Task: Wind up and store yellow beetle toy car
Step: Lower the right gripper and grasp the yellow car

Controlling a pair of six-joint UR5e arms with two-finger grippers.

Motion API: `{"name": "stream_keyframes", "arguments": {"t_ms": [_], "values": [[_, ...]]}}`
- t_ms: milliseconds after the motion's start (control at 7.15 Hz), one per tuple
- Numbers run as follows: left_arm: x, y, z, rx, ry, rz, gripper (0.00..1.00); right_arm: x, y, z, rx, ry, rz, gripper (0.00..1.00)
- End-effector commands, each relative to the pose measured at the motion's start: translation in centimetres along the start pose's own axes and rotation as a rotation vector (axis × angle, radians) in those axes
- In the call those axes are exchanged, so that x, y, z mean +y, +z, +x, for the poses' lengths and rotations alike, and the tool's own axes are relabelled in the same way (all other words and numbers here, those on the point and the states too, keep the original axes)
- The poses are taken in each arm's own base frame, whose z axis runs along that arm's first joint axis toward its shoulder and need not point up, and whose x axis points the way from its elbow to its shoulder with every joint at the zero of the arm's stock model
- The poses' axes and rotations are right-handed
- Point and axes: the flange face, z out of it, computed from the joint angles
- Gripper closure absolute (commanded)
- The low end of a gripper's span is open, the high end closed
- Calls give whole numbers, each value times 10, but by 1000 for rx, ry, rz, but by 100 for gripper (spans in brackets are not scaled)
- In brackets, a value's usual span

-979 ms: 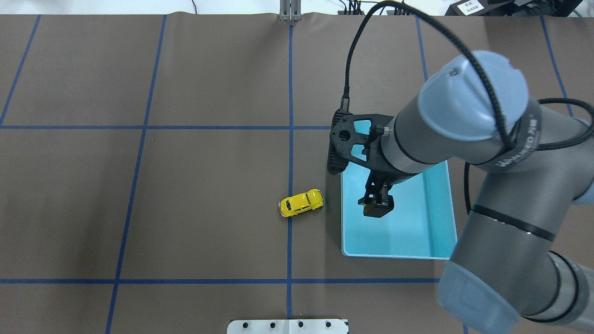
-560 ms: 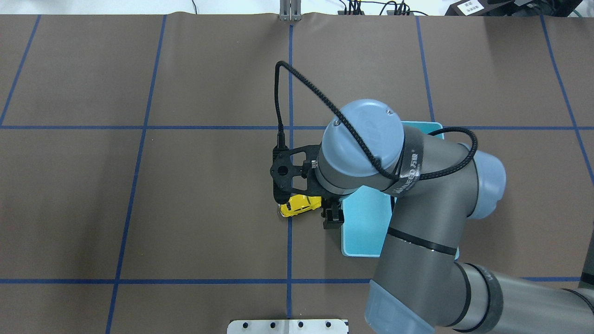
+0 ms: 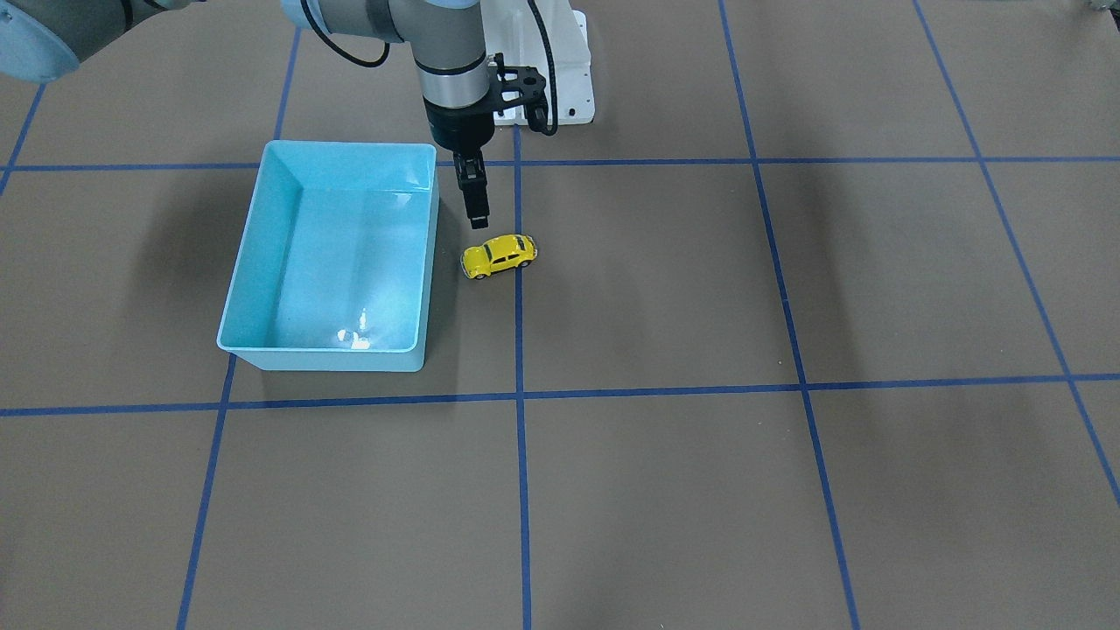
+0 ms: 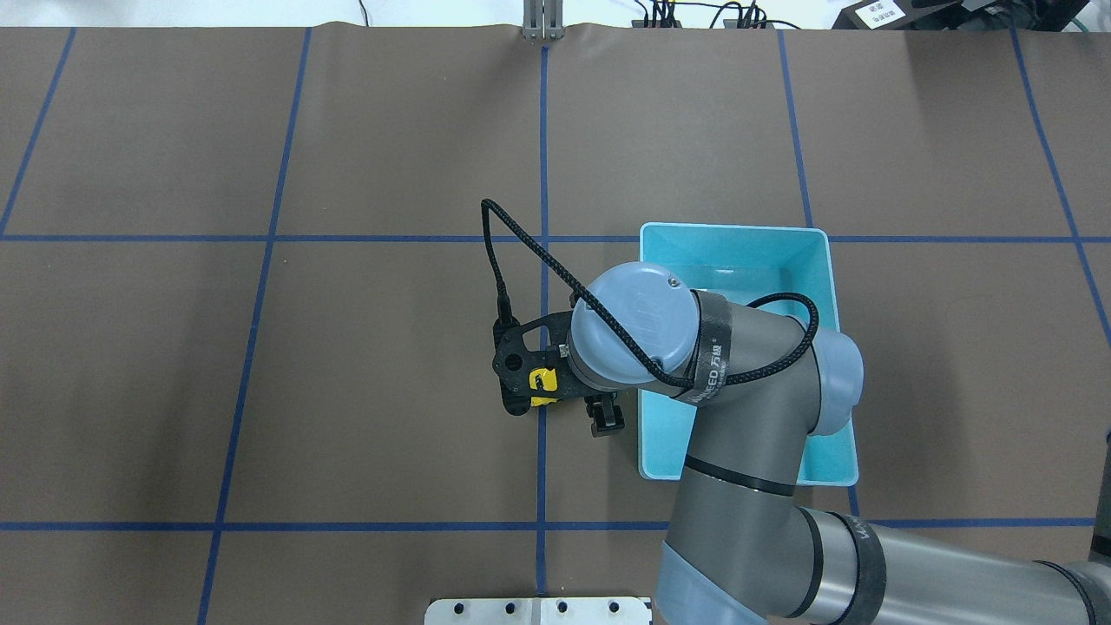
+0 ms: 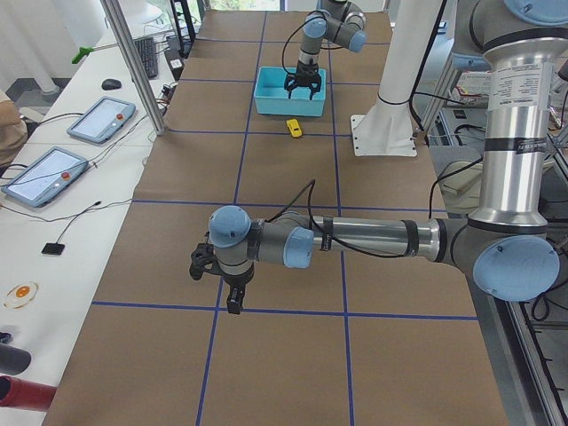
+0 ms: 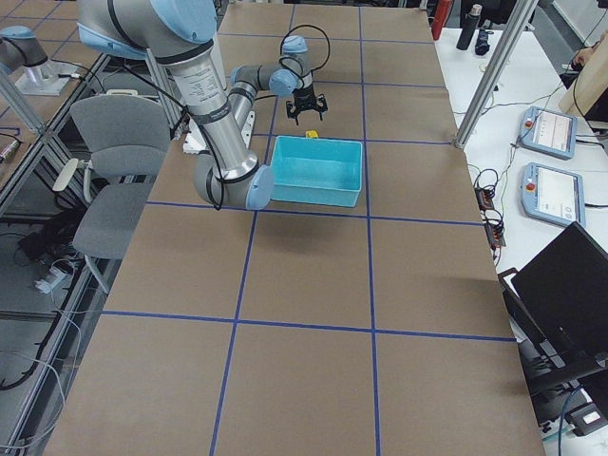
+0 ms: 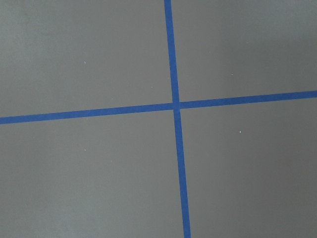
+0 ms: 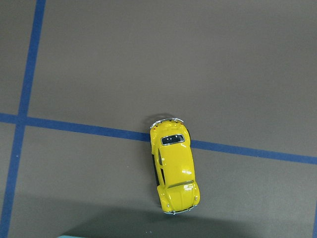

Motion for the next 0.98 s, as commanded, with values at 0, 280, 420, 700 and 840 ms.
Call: {"name": "stream_keyframes", "arguments": {"t_ms": [0, 280, 420, 700, 840], "values": [[0, -2, 0, 0, 1, 3, 0, -1, 36, 2, 18, -7, -21, 0], [1, 0, -2, 1, -7, -3, 0, 2, 48, 3, 11, -4, -39, 0], [5, 3, -5, 1, -11, -7, 0, 1, 52, 4, 8, -2, -46, 0], [7, 9, -9, 2, -16, -20, 0, -5, 62, 7, 2, -1, -60, 0], [9, 10, -8, 23, -17, -24, 0, -8, 68, 8, -5, -1, -69, 0]]}}
